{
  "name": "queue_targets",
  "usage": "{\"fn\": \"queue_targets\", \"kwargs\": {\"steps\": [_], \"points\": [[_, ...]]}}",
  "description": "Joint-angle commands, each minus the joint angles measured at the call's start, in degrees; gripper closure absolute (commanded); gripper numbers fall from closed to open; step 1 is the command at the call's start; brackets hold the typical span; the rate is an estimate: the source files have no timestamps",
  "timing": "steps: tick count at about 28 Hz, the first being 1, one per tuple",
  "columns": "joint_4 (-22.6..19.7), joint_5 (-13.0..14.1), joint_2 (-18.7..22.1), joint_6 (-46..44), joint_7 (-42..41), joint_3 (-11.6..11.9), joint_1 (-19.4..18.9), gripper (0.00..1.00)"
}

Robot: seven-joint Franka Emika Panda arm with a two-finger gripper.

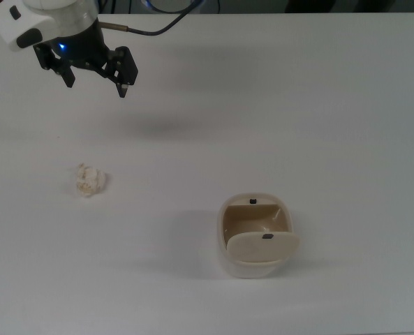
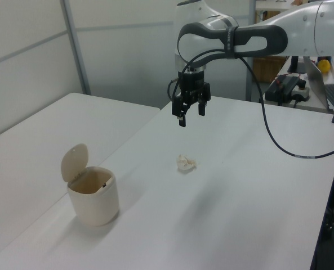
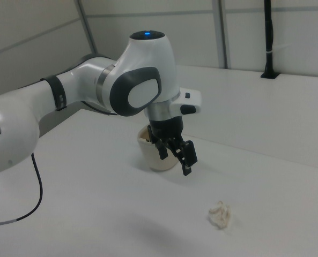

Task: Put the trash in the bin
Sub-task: 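Move the open gripper over the crumpled white paper ball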

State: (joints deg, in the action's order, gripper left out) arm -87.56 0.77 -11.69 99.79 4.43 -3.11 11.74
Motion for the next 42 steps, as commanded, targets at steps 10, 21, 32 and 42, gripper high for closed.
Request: {"fn": "queue_targets", "kwargs": {"steps": [10, 21, 32, 42], "points": [[-2.9, 0.7, -1.0, 8.2, -0.8, 0.0, -0.8, 0.00], [-3.0, -0.5, -5.7, 13.9, -0.9, 0.2, -0.6, 0.00], [-3.2, -5.3, -10.4, 18.4, -0.8, 0.3, -0.2, 0.00], [-3.8, -8.7, -14.7, 23.2, -0.6, 1.3, 0.0, 0.00]]}}
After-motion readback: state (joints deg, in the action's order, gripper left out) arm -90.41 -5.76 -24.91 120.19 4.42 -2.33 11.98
